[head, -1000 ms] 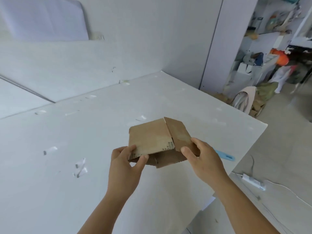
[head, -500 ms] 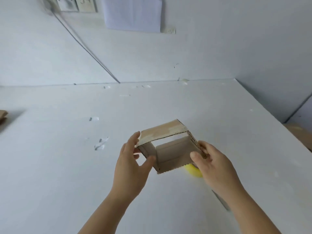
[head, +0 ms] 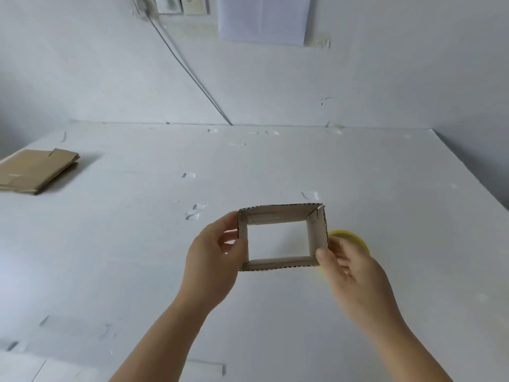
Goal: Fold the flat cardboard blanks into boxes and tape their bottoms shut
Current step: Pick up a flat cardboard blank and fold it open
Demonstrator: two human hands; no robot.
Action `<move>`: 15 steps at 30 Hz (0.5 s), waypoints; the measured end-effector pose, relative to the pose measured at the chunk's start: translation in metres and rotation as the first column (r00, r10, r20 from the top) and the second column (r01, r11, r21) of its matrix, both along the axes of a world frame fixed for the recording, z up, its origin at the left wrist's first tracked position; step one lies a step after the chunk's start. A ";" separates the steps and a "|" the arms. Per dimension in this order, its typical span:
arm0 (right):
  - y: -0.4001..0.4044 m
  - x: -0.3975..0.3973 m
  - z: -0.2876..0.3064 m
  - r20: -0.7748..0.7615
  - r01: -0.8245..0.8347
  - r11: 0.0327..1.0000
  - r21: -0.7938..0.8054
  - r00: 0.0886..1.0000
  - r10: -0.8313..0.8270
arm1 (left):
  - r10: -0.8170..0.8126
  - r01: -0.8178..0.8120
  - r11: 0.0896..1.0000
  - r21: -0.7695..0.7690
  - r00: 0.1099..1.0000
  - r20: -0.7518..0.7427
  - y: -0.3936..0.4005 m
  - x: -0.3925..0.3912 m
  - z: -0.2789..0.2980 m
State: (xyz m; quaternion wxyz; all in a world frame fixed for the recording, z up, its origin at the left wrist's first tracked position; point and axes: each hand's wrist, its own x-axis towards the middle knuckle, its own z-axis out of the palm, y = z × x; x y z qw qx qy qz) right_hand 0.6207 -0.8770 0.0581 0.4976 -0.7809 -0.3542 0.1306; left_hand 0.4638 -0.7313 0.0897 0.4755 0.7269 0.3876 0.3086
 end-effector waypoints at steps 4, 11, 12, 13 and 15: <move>-0.001 -0.008 -0.001 0.026 0.025 1.000 -0.018 0.999 -0.024 | -0.017 0.017 1.000 -0.003 0.998 -0.058 0.007 -0.005 -0.007; 0.005 -0.005 -0.013 0.084 -0.002 0.991 -0.131 0.996 0.013 | -0.202 0.198 0.979 -0.048 0.976 -0.078 0.019 -0.005 -0.028; 0.005 -0.005 -0.015 0.082 0.008 0.992 -0.127 0.997 0.002 | -0.255 0.252 0.966 -0.053 0.965 -0.068 0.020 -0.008 -0.033; 0.005 -0.005 -0.016 0.070 0.017 0.994 -0.110 0.997 -0.009 | -0.292 0.291 0.956 -0.034 0.953 -0.075 0.021 -0.010 -0.038; 0.003 -0.007 -0.021 0.056 0.036 0.997 -0.065 0.998 -0.032 | -0.311 0.320 0.946 0.057 0.942 -0.128 0.022 -0.014 -0.047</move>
